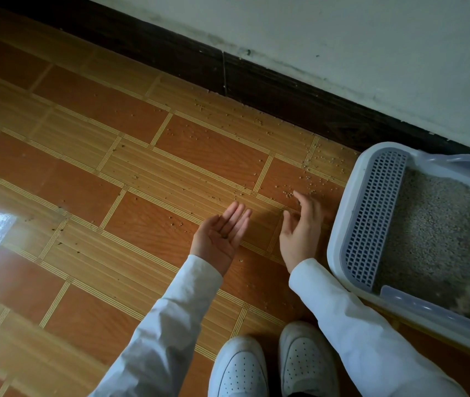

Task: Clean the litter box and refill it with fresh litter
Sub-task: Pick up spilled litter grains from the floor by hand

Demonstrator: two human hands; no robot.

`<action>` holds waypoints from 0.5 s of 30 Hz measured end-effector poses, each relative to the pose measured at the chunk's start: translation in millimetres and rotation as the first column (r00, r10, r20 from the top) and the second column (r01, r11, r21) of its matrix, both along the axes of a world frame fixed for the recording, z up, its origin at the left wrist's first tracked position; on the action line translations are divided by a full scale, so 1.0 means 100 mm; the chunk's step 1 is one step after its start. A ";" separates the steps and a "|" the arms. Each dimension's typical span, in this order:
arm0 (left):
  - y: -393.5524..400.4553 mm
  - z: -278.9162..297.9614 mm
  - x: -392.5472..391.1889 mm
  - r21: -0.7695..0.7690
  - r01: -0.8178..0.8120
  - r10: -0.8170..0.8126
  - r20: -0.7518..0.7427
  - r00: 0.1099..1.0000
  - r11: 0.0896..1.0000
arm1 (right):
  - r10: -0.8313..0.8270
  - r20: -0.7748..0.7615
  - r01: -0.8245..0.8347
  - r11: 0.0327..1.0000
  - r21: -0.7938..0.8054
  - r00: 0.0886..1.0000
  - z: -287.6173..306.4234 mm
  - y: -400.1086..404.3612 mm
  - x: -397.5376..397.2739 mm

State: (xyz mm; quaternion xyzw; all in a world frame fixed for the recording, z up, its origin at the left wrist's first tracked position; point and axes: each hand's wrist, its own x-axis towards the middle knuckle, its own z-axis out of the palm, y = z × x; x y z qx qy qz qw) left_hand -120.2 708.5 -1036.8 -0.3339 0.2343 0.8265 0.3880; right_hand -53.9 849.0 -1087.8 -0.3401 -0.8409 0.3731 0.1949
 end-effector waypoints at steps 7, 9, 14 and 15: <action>-0.04 -0.07 -0.03 -0.041 0.014 -0.015 -0.015 1.000 0.999 | 0.057 0.169 -0.085 0.983 0.164 0.984 0.00 0.05 -0.08; -0.04 -0.10 -0.03 -0.047 0.014 -0.014 -0.005 1.000 0.999 | 0.106 0.142 -0.126 0.982 0.141 0.984 -0.01 0.07 -0.09; -0.04 -0.15 -0.01 -0.100 0.016 -0.014 0.015 1.000 0.995 | 0.113 0.112 -0.118 0.992 0.037 0.987 0.05 0.04 -0.10; -0.04 -0.17 0.00 -0.122 0.021 -0.020 0.015 1.000 0.992 | 0.119 0.071 -0.120 0.993 0.017 0.990 0.10 -0.02 -0.11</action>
